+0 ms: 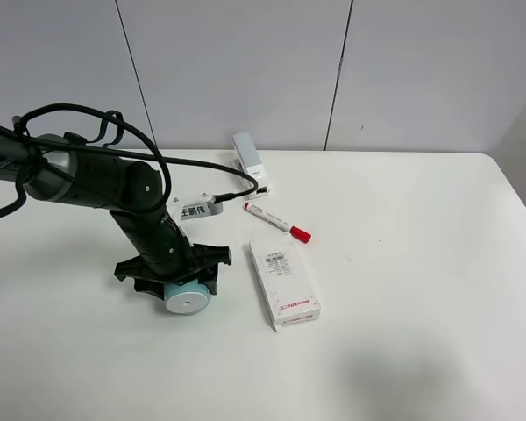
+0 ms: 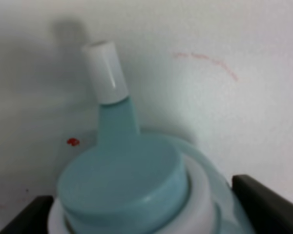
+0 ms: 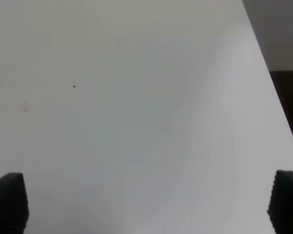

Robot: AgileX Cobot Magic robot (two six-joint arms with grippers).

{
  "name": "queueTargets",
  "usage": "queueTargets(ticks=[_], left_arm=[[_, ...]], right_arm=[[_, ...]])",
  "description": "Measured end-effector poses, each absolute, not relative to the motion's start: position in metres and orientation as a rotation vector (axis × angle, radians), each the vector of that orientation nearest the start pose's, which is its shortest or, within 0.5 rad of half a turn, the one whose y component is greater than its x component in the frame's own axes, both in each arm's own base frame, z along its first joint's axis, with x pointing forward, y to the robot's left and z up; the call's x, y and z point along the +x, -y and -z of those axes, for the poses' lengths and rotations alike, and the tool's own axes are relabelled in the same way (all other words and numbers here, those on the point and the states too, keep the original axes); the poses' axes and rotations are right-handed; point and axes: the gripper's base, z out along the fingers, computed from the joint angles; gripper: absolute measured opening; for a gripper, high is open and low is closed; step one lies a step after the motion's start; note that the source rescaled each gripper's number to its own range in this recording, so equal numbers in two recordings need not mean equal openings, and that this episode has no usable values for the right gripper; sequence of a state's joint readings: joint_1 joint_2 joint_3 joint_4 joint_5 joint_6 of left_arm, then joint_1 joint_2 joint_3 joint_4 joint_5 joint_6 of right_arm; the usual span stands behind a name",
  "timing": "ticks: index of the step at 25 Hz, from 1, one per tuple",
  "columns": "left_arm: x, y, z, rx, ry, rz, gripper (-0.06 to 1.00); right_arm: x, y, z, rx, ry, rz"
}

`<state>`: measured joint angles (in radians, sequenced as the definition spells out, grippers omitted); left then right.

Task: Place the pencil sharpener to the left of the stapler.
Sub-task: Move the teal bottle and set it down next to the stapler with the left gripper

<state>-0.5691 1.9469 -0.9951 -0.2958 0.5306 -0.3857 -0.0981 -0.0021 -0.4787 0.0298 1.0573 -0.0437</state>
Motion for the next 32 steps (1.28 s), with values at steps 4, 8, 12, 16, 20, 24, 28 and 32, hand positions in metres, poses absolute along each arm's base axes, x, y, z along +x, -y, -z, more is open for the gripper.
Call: queueTargets(ticks=[4,8,12,16,20,24,28,32], left_arm=[[0.28,0.196,-0.112,-0.059,-3.055,0.354,0.0],[0.288,0.201,-0.123,-0.02,-3.055,0.357,0.0],[0.297,0.206,-0.136,0.032,-3.043,0.35,0.0],[0.318,0.215,-0.163,0.088,-2.966,0.361,0.0],[0.349,0.214,-0.199,0.101,-2.843,0.371,0.0],[0.383,0.205,-0.224,0.111,-2.778,0.31,0.0],[0.414,0.2,-0.222,0.136,-2.792,0.24,0.0],[0.442,0.196,-0.21,0.147,-2.817,0.206,0.0]], right_arm=[[-0.002,-0.003,-0.272,0.055,-2.059,0.052],[-0.002,-0.003,-0.272,0.055,-2.059,0.052],[-0.002,-0.003,-0.272,0.055,-2.059,0.052],[-0.002,-0.003,-0.272,0.055,-2.059,0.052],[-0.002,-0.003,-0.272,0.055,-2.059,0.052],[-0.002,-0.003,-0.272,0.055,-2.059,0.052],[-0.002,-0.003,-0.272,0.055,-2.059,0.052],[-0.002,-0.003,-0.272,0.055,-2.059,0.052]])
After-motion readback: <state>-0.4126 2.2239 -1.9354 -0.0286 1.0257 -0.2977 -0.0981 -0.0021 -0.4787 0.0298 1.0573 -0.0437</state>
